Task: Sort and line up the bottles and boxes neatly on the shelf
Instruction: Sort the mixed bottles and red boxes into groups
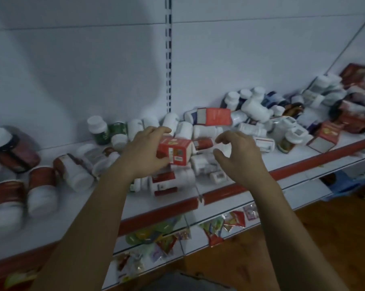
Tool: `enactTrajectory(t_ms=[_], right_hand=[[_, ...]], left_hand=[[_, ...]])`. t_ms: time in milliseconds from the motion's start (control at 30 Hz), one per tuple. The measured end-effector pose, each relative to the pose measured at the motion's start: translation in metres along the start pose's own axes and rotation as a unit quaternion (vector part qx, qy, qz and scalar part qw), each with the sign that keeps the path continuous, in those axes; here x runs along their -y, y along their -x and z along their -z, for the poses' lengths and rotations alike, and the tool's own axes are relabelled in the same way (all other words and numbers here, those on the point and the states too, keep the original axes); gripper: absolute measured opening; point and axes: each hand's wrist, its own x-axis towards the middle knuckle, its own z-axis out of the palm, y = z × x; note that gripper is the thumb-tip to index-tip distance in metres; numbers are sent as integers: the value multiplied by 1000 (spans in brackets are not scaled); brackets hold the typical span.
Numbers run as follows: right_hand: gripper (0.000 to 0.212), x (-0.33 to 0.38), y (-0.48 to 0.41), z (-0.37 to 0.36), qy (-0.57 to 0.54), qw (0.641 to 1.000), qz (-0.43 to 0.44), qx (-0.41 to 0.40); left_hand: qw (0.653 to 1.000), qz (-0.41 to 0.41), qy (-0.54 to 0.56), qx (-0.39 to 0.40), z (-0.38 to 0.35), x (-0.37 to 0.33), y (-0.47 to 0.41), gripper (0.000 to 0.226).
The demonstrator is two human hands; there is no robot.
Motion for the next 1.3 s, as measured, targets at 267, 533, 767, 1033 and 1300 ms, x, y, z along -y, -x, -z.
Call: enactTrajectory(t_ms=[267,533,767,1033,1300], right_hand=[[38,-67,-50,2,-24,999,13,34],[70,-70,-134,-17,49,994,19,97],[58,-67,-151,-27,69,997,29,33],[56,49,-136,-12,-167,964,191,-74],[60,198,-122,-73,-275,922,271,33]], left_hand=[[992,34,-52,106,-31,-32,-59,95],[982,65,177,-23,-21,-22,-35,64],[885,100,405,-205,24,10,2,51],[876,103,352,-313,67,61,22,52],[856,114,304,-402,122,117,110,51]])
